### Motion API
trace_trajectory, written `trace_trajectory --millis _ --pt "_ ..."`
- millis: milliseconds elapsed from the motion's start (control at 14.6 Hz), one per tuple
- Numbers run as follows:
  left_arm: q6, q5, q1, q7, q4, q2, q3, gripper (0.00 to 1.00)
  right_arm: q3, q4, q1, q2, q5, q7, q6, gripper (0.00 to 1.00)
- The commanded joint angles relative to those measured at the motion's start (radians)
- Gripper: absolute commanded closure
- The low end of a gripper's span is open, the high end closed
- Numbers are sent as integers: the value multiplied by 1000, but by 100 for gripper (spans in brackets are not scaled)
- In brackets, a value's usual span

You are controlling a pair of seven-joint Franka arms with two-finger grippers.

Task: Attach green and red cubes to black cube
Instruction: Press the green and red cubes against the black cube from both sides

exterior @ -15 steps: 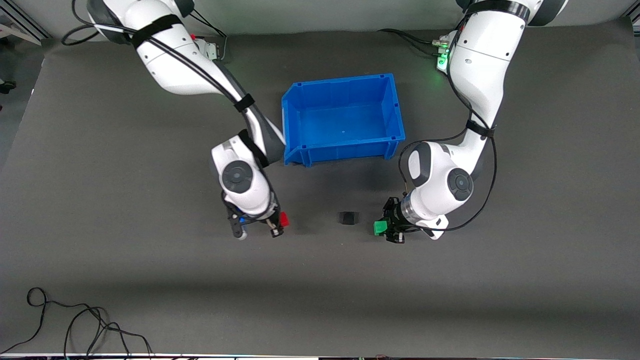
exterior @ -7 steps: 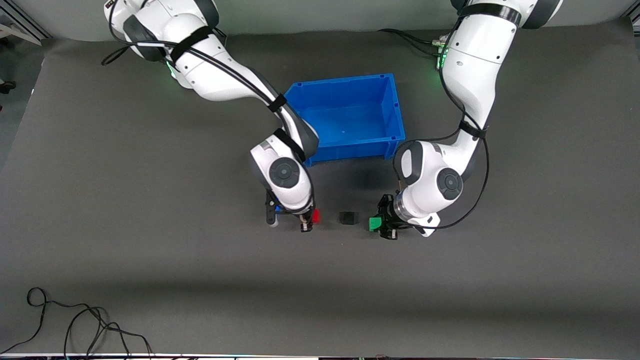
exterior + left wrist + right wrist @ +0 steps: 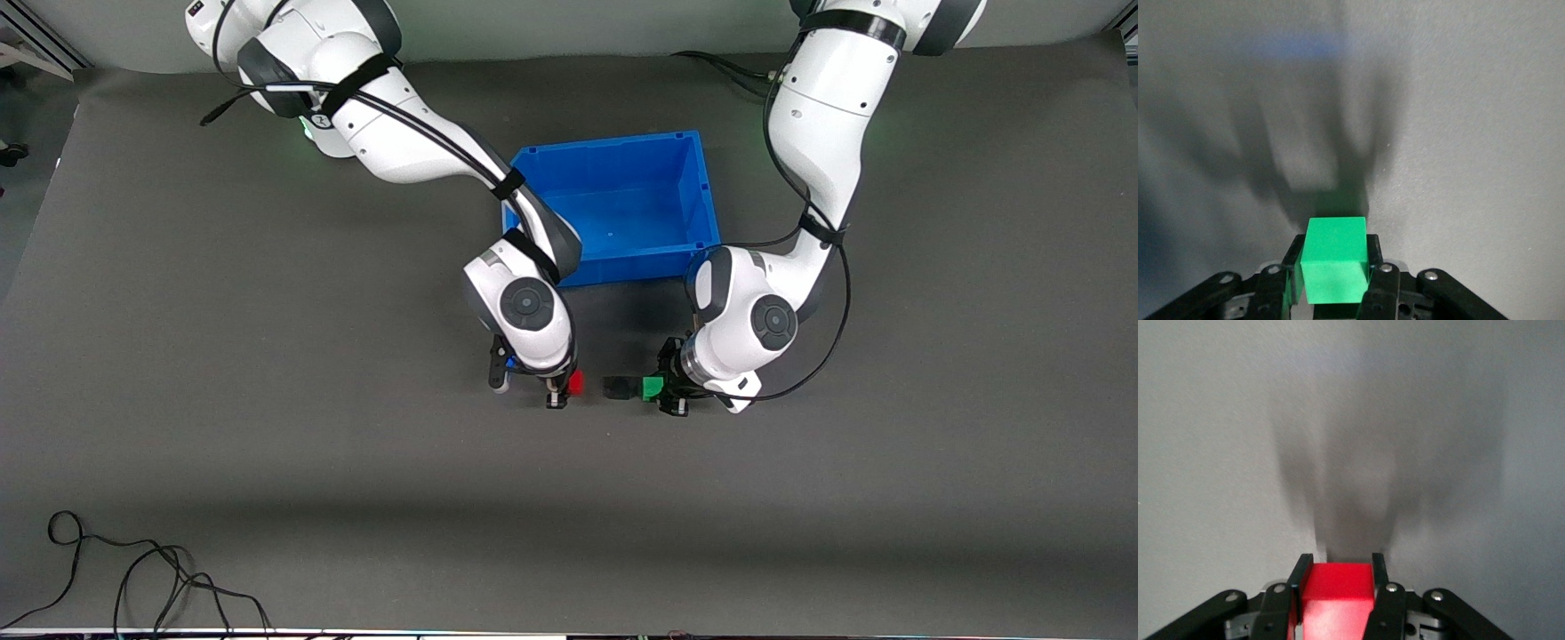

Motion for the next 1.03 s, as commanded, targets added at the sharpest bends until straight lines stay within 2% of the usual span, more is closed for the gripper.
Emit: trace_trajectory --millis 0,959 --pt "28 -14 -36 -19 2 5 18 75 -13 79 13 43 11 35 -25 100" --pt "93 -14 -107 -122 18 24 16 75 -13 120 13 86 7 33 -20 100"
